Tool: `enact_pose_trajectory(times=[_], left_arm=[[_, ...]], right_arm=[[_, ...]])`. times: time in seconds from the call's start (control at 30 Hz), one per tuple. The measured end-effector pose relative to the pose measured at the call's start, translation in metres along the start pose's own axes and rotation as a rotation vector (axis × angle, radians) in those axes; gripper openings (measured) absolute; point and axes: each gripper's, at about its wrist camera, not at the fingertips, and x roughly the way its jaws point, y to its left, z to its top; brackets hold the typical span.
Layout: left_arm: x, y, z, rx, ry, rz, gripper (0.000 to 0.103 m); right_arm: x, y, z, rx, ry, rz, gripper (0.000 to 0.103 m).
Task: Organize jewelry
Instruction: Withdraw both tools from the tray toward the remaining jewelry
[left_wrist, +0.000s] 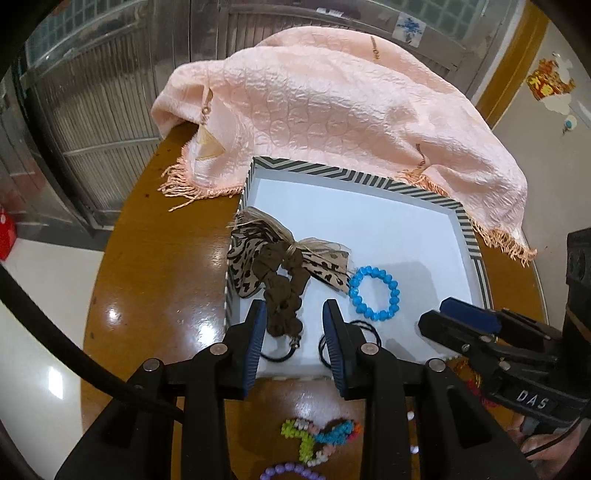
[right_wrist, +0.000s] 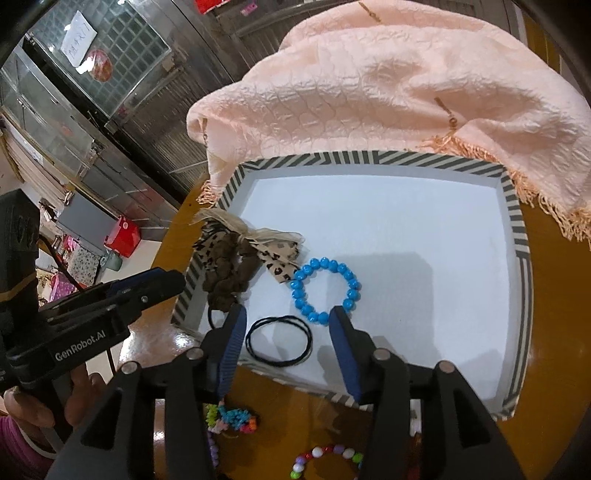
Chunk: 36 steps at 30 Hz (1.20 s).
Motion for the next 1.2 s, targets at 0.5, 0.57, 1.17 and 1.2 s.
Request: enact_pose_trajectory(times=[0.5,0.57,1.17,1.2], left_arm=[[-0.034,0.005,-0.040,0.043,-0.029,0.048,0.032],[-0.037,0.005,-0.044,0.054,-0.031,0.049,0.032],[-0.045,0.020,-0.082,0.059,0.005,0.028,0.032],[-0.044,0.024,-0.084,0.050,0.015,0.019,0.032]], right_arm=[[-0.040,0.026,-0.043,-0.027,-0.084,-0.065,0.055],[-0.045,0.029,-0.050,-0.032,-0.095,-0.076,0.055],[-0.071,0.022,-0.111,-0.005,-0.089,-0.174,0.055],[-0.071,0.018,-0.115,0.003,-0.082,-0.176,0.055]])
